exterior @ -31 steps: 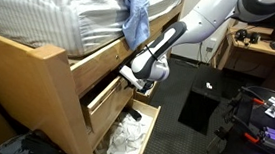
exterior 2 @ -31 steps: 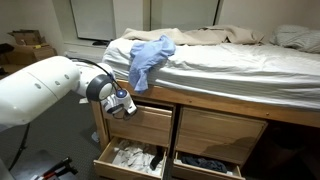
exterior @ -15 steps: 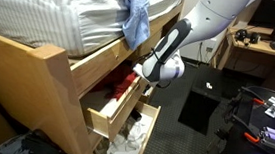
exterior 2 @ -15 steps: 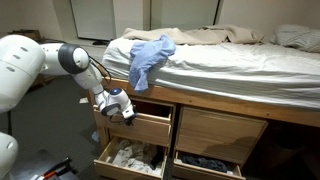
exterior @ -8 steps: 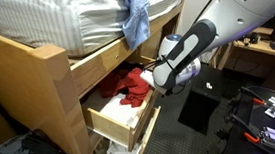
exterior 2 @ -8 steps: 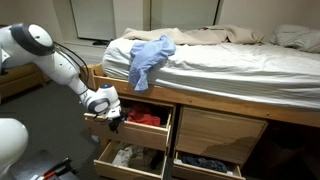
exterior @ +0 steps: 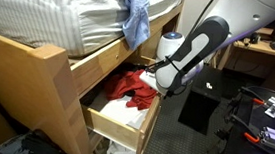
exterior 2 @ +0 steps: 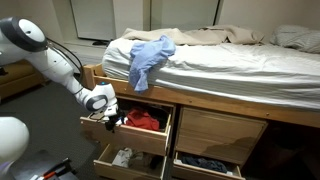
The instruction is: Open the topmost drawer on the left
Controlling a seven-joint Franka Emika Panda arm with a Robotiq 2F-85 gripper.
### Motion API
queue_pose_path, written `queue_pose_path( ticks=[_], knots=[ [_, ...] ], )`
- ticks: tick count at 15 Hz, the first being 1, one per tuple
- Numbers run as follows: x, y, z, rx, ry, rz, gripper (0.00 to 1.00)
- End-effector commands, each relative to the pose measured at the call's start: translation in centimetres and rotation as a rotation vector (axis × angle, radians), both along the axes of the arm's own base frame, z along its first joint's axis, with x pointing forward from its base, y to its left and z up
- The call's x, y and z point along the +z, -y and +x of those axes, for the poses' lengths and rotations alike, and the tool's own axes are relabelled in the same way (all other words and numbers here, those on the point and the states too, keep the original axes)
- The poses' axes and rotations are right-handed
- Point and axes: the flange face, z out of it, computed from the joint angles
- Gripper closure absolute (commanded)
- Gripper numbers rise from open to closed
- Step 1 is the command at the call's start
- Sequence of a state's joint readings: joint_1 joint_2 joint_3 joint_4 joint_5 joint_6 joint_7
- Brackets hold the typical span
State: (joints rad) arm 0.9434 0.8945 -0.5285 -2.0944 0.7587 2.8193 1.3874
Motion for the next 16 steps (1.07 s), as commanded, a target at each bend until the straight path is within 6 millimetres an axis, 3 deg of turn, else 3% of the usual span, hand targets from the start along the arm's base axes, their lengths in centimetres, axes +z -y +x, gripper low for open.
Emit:
queue_pose_path(
  ticks=[1, 5, 9, 13, 14, 16],
  knots=[
    [2.6, -0.5, -1.3, -0.003, 0.006, -0.013, 0.00],
    [7.9, -2.1, -4.2, -0.127, 0.107, -0.073, 0.00],
    [13.6, -2.5, -5.1, -0.294, 0.288, -0.142, 0.00],
    [19.6, -3.8, -6.4, -0.285, 0.528, -0.211, 0.00],
    [17.9, -3.8, -5.0, -0.289, 0.435, -0.187, 0.00],
    [19.8, -4.4, -5.9, -0.286, 0.488, -0.192, 0.00]
  ],
)
